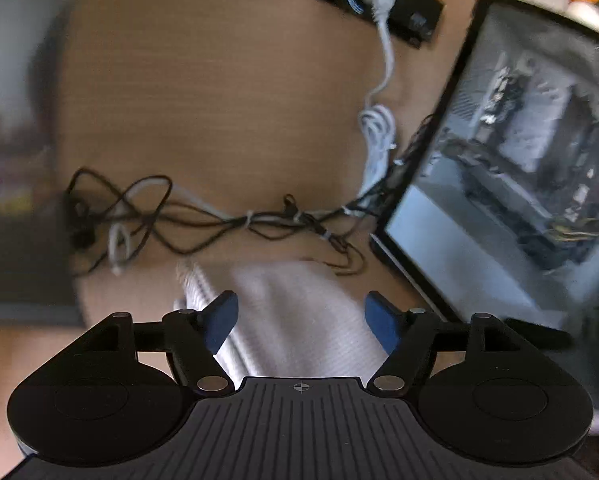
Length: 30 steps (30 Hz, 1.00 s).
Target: Fold clothes
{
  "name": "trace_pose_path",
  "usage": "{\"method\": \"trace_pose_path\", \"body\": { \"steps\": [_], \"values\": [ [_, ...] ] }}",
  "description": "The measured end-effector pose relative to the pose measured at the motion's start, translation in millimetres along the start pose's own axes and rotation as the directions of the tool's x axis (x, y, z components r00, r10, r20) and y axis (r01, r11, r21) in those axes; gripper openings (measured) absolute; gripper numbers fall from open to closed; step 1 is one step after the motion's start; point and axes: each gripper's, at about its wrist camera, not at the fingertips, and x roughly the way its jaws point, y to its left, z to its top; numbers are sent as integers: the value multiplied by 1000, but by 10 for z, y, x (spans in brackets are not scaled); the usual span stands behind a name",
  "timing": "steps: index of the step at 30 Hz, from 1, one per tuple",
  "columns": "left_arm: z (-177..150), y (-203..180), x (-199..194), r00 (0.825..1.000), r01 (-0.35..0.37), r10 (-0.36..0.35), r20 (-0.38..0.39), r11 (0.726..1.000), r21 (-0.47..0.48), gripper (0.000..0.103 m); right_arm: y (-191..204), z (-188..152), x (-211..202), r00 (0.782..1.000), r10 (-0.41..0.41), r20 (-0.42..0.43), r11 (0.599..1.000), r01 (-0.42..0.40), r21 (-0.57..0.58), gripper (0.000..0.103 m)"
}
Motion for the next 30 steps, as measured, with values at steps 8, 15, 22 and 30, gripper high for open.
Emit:
{"method": "trace_pose_path", "body": {
  "steps": [8, 15, 22, 30],
  "values": [
    [-5, 318, 795, 988, -26, 18, -155, 999, -46, 76, 594, -205, 343, 999, -50, 1, 972, 48, -229, 88],
    [-7, 262, 546, 992, -35, 27, -124, 998, -60, 76, 311, -56, 179, 997, 65, -44, 989, -70, -131, 89],
    [-312, 20, -181, 993, 6, -15, -115, 996, -84, 96, -350, -252, -9, 991, 98, -89, 966, -73, 247, 92],
    [-648, 192, -228, 964, 85, -152, -219, 954, -288, 54, -308, -345, 128, 980, 181, -79, 915, -139, 380, 64]
  ]
}}
